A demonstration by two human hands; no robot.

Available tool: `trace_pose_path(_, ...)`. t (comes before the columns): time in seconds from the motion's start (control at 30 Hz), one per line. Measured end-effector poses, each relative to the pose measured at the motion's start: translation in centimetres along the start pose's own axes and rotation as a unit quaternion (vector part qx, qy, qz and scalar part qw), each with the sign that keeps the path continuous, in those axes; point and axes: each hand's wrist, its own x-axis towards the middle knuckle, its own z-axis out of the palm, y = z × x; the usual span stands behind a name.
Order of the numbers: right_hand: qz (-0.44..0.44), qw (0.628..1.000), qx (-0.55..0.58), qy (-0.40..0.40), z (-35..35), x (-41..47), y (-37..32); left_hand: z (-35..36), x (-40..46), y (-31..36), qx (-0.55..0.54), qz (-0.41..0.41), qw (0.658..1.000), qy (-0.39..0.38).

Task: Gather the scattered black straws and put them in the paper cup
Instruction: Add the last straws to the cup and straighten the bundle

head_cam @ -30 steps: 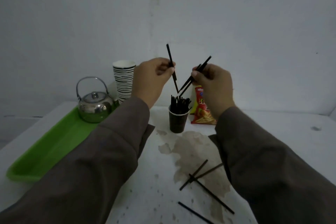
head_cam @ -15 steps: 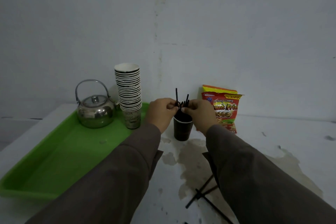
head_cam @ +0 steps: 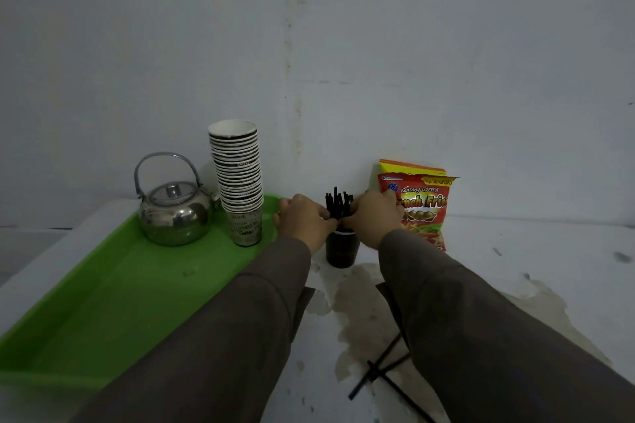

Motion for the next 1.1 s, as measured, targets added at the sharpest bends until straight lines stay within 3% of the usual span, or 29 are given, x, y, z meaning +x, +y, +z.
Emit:
trace_pose_path(0.17, -0.009, 1.000, -0.006, -0.025, -0.7, 0.1, -0.1, -1.0, 0.2, 0.8, 0.069, 0.015, 0.996, -0.063)
trace_pose_path(0.37, -0.079, 0.973, 0.217, 0.031, -3.5, -1.2, 0.5, -3.9, 0.1, 1.4, -0.015, 0.039, 0.995, -0.091)
trace_pose_path(0.43, -0.105, 0.957, 0.262, 0.067, -4.4, -2.2, 1.0, -4.8, -0.4, 1.4, -0.009, 0.052, 0.996, -0.071)
trace_pose_path(0.6, -0.118, 0.929, 0.328, 0.120, -4.6, -6.8, 3.6, -4.4, -5.8, 1.3, -0.052, 0.138, 0.986, 0.073)
trace_pose_path(0.77, -0.101, 0.957, 0.271, 0.033, -1.0, -13.0, 7.7, -0.5, -14.4, -1.2, -0.064, 0.242, 0.968, -0.008)
trace_pose_path(1.1, -0.126, 0.989, 0.067, -0.049, 3.2, -19.4, 10.4, 2.8, -19.6, -3.6, -0.074, 0.253, 0.963, -0.056)
